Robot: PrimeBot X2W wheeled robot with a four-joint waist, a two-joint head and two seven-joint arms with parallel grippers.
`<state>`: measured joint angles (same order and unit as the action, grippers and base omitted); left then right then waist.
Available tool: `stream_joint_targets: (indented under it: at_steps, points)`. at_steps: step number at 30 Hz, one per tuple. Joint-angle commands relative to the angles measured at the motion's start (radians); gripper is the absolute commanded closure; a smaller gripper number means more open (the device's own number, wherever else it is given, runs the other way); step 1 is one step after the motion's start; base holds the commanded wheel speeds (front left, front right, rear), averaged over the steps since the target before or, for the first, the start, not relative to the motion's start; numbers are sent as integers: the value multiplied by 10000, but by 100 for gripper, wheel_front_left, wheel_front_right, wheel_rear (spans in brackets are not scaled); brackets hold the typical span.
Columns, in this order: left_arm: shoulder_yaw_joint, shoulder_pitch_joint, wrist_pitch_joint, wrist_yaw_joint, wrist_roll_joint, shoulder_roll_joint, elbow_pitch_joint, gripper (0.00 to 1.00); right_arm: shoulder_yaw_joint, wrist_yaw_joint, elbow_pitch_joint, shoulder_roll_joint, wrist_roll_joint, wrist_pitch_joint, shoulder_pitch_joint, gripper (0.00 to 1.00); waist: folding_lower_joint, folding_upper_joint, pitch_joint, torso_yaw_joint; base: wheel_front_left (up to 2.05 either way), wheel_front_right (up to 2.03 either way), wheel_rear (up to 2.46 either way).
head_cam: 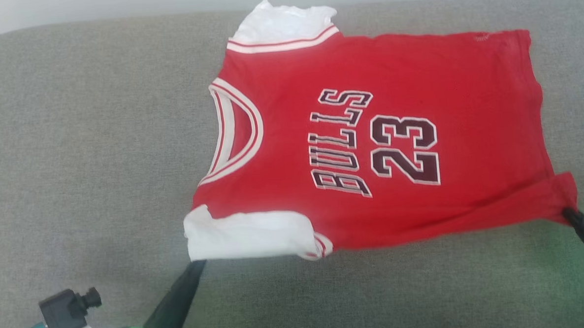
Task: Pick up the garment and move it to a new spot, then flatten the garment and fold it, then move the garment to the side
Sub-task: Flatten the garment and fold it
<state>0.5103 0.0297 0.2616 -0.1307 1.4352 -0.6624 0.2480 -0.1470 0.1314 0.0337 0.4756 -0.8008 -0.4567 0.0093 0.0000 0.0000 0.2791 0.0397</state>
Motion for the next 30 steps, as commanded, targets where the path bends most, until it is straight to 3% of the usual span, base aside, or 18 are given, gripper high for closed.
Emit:
stream_joint_targets:
  at_steps: [1, 6, 12, 20, 30]
  points:
    - [24, 128, 44, 8, -50, -80, 243, 100, -166, -16, 259, -137, 96, -140, 233, 100, 0, 0, -15, 11, 0, 0, 0]
    - [192, -568, -62, 8, -242, -389, 520, 100, -760, -11, 921, -781, 347, -478, 295, 100, 0, 0, 91, -31, 0, 0, 0]
    - [488, -2906, -991, 8, 410, -286, -158, 100, -761, -9, 547, -1149, 756, -573, -948, 100, 0, 0, 460, -266, 0, 0, 0]
    - [628, -5815, -2015, 8, 898, 327, -2846, 100, -517, -9, -603, -1390, 1110, -181, -2427, 100, 0, 0, 1106, -565, 0, 0, 0]
    - [1062, -7307, -2061, 8, 651, 873, -5664, 100, 408, -9, -1838, -1524, 1569, 706, -3538, 100, 0, 0, 1780, -940, 0, 0, 0]
